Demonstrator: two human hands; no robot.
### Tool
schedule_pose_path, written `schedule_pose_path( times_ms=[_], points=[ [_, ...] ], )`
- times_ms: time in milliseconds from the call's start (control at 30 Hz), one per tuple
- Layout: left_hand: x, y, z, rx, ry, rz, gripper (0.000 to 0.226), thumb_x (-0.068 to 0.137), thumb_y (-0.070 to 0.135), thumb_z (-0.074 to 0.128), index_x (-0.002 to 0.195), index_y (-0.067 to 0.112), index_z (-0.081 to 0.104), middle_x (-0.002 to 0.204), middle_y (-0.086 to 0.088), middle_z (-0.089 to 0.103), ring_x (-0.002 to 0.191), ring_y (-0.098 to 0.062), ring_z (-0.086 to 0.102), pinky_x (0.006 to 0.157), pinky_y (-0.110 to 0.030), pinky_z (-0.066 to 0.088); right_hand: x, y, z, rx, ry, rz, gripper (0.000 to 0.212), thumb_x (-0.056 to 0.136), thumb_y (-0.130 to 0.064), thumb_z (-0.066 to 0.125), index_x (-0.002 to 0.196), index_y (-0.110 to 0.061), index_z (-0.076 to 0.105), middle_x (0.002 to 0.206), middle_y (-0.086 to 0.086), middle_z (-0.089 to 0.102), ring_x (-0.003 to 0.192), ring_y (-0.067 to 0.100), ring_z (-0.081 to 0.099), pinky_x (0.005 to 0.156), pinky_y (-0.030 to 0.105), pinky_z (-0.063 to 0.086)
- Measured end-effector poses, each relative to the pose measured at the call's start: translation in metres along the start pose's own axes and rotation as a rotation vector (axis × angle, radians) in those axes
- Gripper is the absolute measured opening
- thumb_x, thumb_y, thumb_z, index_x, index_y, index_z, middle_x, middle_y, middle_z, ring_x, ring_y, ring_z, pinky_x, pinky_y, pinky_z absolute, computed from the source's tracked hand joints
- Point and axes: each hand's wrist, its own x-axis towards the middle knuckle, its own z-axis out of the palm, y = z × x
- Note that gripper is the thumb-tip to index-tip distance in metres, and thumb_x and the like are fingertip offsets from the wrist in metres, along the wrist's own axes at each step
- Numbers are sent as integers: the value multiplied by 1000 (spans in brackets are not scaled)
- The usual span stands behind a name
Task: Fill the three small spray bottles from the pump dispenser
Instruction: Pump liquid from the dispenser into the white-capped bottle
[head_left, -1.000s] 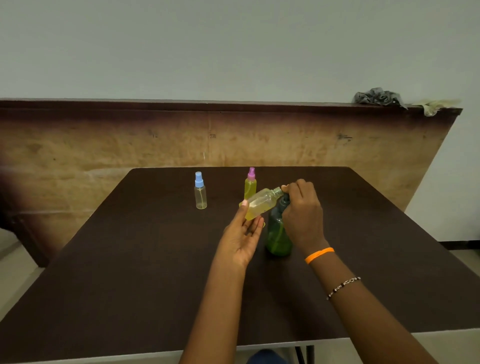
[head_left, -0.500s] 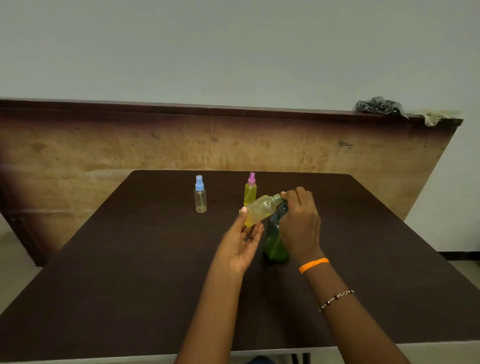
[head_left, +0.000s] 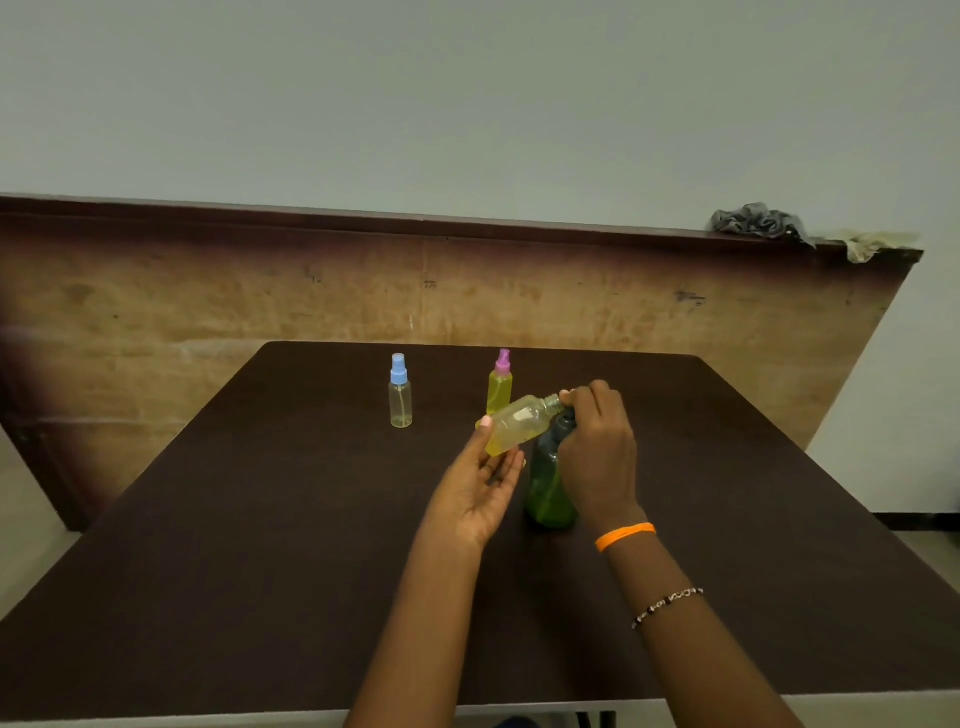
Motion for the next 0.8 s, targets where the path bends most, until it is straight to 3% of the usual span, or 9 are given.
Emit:
schedule_pose_path(
  times_ms=[100,167,267,467,567,700,800],
  points=[
    [-3,2,3,-3,-13,1,24,86,15,63,106,3,57,99,-14,60,89,-22,58,89,-33,46,7,-3,-9,-46,-58,17,15,71,9,48,78,3,60,80,17,57,68,34,56,47,31,43],
    [-7,1,5,-9,-21,7,22,87,15,62,104,3,57,98,-14,60,89,-21,59,90,-33,45,18,-6,-16,-58,-134,23,17,65,17,58,75,2,59,77,16,56,66,35,55,47,28,34],
    [-11,-1,7,2,-34,22,17,87,16,62,100,4,58,97,-13,60,90,-20,59,91,-31,45,29,-10,-23,-83,-206,106,13,76,11,50,78,2,60,85,16,56,75,35,53,53,30,29],
    [-6,-2,1,5,-22,21,16,86,15,62,97,4,59,95,-13,62,90,-20,60,89,-32,46,1,-11,-10,-109,-45,27,37,76,-9,29,84,0,64,83,12,60,74,30,56,50,32,46],
    [-9,-3,1,-7,-28,11,17,86,15,62,98,3,58,96,-14,62,90,-21,60,90,-32,46,5,-9,-14,-145,-52,20,33,74,-7,32,82,-1,63,81,11,60,75,29,55,51,30,44],
    [-12,-3,4,-15,-36,13,17,86,15,62,99,3,58,96,-14,61,90,-21,60,91,-33,46,22,-11,-26,-171,-151,46,18,72,8,55,83,-1,66,83,11,61,80,31,56,52,27,31],
    [-11,-3,4,-25,-31,12,21,86,14,62,103,3,58,96,-14,61,89,-21,60,90,-33,46,27,-8,-25,-157,-206,93,22,81,4,49,92,-3,67,93,9,60,91,29,53,56,29,30]
  ],
)
